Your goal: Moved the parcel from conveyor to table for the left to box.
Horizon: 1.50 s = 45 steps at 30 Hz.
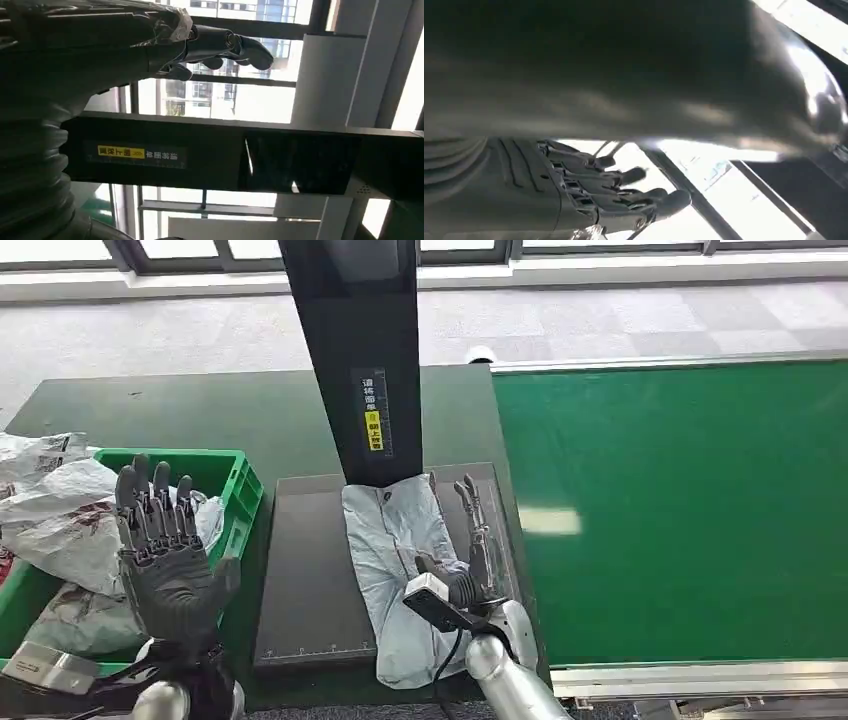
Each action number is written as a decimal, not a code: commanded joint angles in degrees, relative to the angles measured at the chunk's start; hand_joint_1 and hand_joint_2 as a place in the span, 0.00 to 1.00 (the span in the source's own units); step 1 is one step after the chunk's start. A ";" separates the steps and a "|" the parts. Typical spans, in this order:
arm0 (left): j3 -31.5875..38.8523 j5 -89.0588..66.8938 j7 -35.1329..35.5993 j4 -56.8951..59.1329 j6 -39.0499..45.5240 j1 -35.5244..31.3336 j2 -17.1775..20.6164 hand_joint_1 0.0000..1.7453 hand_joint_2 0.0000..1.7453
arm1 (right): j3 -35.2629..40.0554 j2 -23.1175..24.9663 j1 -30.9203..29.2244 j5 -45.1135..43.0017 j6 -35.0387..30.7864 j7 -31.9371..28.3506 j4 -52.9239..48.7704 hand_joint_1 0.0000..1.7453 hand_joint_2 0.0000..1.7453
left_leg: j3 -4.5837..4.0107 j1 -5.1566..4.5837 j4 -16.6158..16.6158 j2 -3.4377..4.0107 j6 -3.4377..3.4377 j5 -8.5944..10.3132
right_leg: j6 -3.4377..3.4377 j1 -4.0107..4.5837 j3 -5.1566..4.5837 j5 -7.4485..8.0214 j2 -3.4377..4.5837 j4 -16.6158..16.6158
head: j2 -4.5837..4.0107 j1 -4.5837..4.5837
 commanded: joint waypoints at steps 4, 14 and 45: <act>-1.13 -1.34 0.17 4.68 1.13 -1.58 1.43 0.00 1.00 | 3.68 -3.15 5.95 -2.33 -2.40 0.06 -21.75 0.00 0.00 | -0.08 0.01 -0.03 -0.11 0.01 0.05 | -0.03 0.02 0.00 0.04 -0.15 -0.06 | 0.00 0.00; -0.79 -6.01 0.17 30.76 2.63 -12.83 -0.14 0.00 1.00 | 0.84 1.12 13.06 -3.99 -2.40 0.06 -50.65 0.00 1.00 | -0.15 -0.05 0.02 -0.40 0.01 0.11 | -0.04 -0.03 -0.05 -0.01 -0.43 0.01 | 0.00 0.00; -23.06 -19.32 10.93 80.32 21.78 -27.13 -3.94 0.00 1.00 | 2.76 1.12 9.23 -7.00 -2.40 0.06 -45.15 0.00 1.00 | -0.07 -0.01 0.06 0.07 0.02 0.04 | 0.01 -0.03 0.01 0.20 0.03 -0.07 | 0.00 0.00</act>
